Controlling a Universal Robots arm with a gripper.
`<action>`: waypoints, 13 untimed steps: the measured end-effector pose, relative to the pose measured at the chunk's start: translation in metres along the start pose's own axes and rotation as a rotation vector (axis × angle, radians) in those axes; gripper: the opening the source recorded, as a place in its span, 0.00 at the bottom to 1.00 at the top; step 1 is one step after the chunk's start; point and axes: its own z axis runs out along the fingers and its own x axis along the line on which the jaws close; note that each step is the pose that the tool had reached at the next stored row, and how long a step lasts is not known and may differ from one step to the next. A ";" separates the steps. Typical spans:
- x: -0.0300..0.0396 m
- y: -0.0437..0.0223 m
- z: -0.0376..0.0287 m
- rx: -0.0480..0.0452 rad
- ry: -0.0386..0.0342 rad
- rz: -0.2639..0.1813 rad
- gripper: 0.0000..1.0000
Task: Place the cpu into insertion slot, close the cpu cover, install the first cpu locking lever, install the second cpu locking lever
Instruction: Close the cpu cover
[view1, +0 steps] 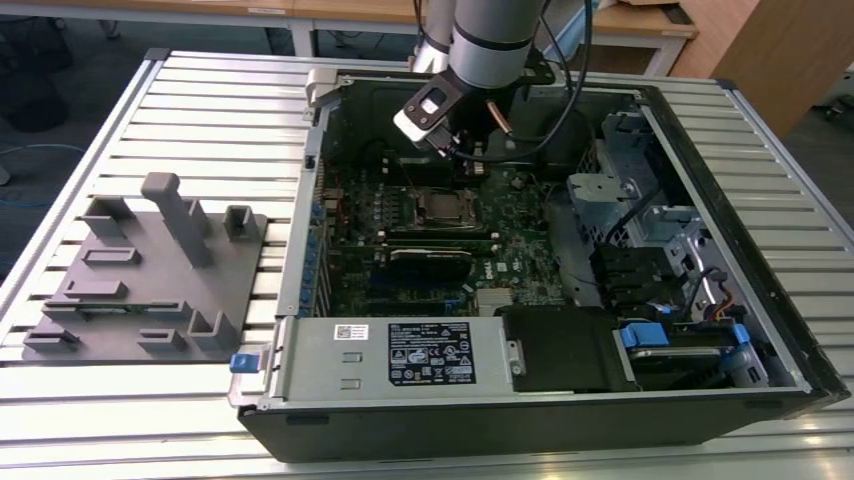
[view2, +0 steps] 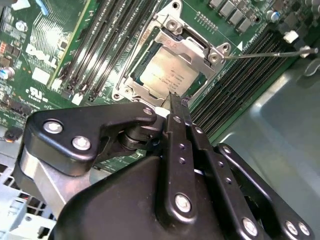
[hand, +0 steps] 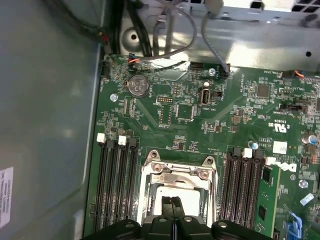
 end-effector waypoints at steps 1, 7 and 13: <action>0.0000 0.0000 0.0000 0.0001 0.0000 0.000 0.10; 0.0000 0.0000 0.0000 0.0001 0.0000 0.000 0.10; 0.0000 0.0000 0.0000 0.0001 0.0000 -0.001 0.10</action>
